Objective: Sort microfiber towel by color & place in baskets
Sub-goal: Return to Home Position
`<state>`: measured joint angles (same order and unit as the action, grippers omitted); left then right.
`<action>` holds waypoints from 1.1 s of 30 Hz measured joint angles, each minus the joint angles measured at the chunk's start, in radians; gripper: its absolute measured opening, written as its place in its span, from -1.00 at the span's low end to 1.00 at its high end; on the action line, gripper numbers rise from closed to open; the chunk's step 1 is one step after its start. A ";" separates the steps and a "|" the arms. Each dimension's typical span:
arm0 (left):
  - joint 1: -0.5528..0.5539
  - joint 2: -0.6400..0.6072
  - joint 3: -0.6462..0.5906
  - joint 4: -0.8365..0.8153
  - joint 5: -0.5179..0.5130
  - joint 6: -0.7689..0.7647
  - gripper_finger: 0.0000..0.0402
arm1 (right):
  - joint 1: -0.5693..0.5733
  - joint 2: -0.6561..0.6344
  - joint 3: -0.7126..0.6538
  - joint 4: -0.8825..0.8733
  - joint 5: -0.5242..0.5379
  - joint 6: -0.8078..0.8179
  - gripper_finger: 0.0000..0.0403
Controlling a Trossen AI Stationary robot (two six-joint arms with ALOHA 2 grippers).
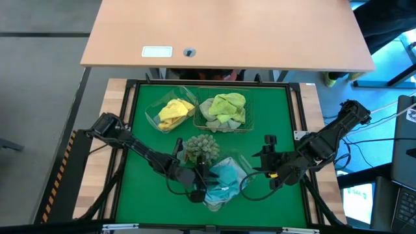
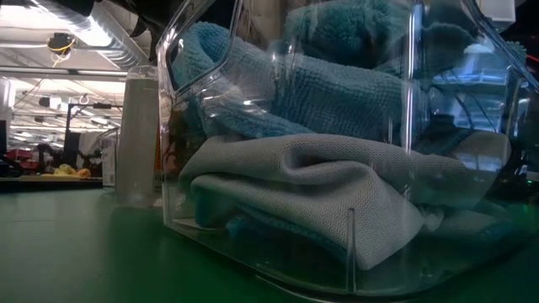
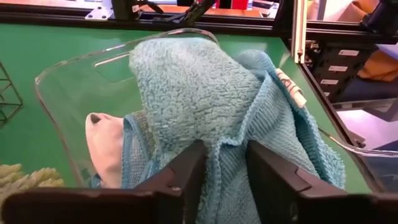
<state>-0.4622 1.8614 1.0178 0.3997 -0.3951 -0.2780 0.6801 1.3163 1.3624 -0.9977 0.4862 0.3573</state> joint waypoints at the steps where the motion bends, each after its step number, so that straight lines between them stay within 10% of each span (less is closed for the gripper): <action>1: 0.000 -0.009 -0.001 -0.007 -0.002 0.000 -0.41 | 0.000 0.000 0.000 0.000 0.000 0.000 -0.02; 33: 0.003 -0.613 -0.001 -0.071 -0.049 0.277 -0.40 | 0.000 -0.139 0.000 0.003 0.001 -0.034 -0.02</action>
<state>-0.4587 1.2483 1.0168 0.3287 -0.4437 -0.0005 0.6800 1.1770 1.3624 -0.9952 0.4873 0.3237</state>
